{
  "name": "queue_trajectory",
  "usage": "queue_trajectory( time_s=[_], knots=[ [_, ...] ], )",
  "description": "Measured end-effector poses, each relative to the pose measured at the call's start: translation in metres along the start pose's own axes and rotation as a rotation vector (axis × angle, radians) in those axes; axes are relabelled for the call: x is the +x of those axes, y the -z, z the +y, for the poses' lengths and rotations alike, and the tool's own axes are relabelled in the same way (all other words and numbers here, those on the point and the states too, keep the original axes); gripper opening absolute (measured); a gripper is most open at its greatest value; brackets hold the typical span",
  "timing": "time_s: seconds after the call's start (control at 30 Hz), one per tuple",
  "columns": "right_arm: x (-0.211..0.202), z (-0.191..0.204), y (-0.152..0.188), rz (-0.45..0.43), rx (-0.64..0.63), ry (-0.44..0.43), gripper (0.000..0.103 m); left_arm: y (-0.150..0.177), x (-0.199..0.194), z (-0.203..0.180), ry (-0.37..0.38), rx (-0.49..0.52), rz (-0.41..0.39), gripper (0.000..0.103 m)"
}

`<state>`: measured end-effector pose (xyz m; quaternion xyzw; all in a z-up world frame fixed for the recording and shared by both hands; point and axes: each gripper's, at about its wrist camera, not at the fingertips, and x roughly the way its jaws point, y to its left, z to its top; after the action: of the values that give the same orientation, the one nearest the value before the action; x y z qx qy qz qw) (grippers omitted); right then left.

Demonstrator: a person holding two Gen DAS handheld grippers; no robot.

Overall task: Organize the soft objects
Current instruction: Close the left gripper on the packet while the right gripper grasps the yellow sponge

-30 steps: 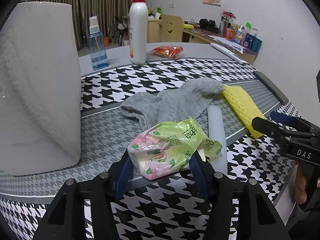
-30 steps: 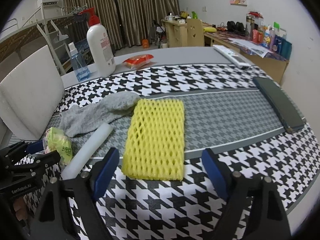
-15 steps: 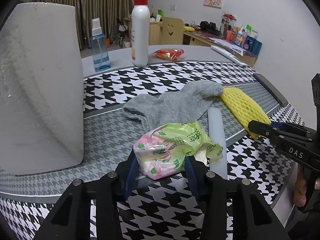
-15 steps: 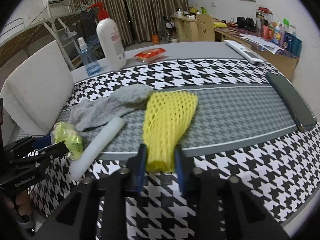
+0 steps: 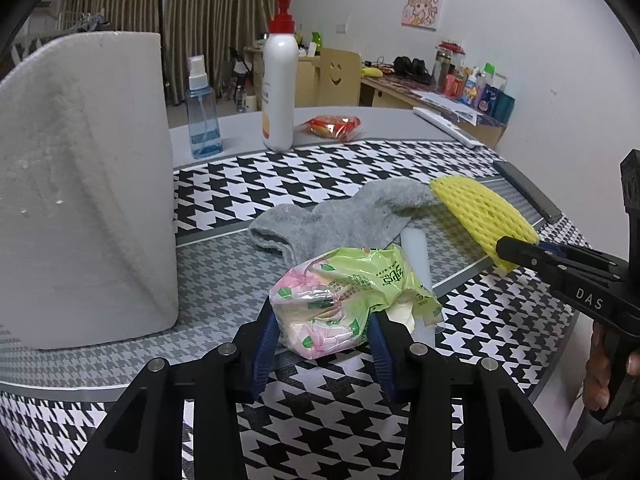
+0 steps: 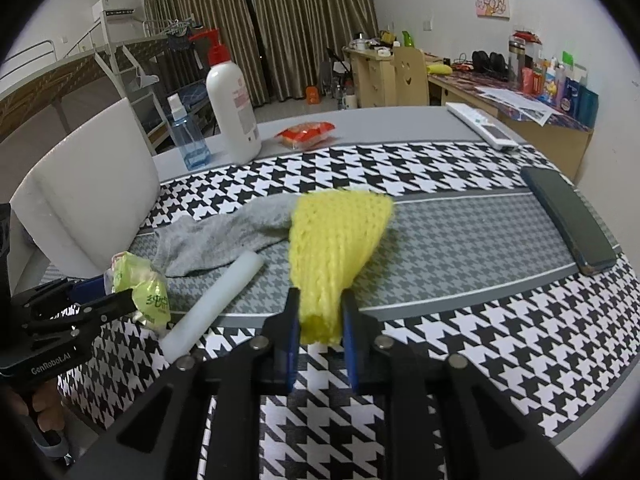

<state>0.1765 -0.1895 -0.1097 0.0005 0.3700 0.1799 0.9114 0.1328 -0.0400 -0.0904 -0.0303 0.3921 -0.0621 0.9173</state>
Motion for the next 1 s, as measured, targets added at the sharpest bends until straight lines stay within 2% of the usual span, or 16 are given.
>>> queue_trajectory(
  time_s=[1.0],
  knots=[
    [-0.039,0.022,-0.006,-0.099,-0.043,-0.022,0.023,0.002,-0.044,0.003,-0.037,0.015,-0.111,0.044]
  ],
)
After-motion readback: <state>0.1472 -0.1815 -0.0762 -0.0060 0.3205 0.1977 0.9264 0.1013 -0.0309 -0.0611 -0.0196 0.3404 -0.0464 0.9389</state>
